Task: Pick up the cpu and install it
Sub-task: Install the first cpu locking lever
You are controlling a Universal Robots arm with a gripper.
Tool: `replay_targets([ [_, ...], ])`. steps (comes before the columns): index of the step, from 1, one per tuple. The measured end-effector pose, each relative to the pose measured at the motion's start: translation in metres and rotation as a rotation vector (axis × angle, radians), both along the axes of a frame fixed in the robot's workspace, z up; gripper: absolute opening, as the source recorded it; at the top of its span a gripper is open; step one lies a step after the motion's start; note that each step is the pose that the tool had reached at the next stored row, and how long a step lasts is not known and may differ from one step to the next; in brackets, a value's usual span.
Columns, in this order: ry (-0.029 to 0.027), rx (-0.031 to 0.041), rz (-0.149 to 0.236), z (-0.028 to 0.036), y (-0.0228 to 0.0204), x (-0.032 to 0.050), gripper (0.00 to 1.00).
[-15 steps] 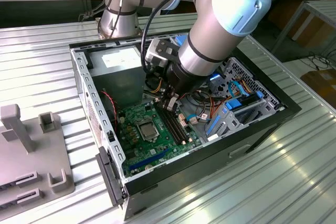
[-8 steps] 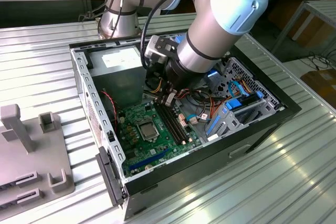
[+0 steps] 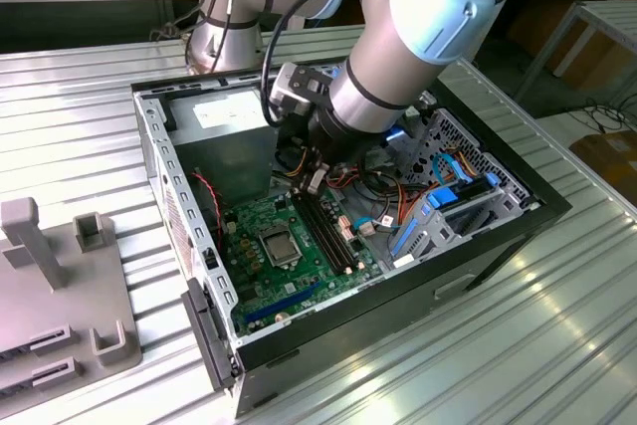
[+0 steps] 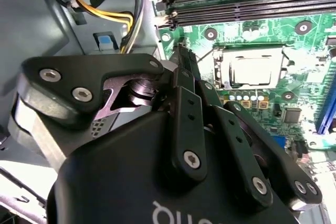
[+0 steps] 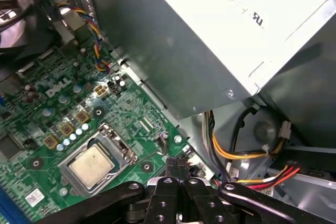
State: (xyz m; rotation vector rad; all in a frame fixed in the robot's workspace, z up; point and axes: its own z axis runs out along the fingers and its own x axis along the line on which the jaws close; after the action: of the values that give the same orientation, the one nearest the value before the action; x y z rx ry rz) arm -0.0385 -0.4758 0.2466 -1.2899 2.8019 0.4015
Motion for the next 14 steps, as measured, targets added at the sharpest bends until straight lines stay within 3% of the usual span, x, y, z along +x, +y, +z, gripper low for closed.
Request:
replay_targets([
  [5,0.0000,0.0108,0.000,-0.0049,0.0042,-0.0001,0.11],
  [9,-0.0019,0.0218,0.001,-0.0070,0.0046,-0.0060,0.11],
  [14,-0.0020,0.0234,0.006,-0.0071,0.0025,-0.0094,0.11],
])
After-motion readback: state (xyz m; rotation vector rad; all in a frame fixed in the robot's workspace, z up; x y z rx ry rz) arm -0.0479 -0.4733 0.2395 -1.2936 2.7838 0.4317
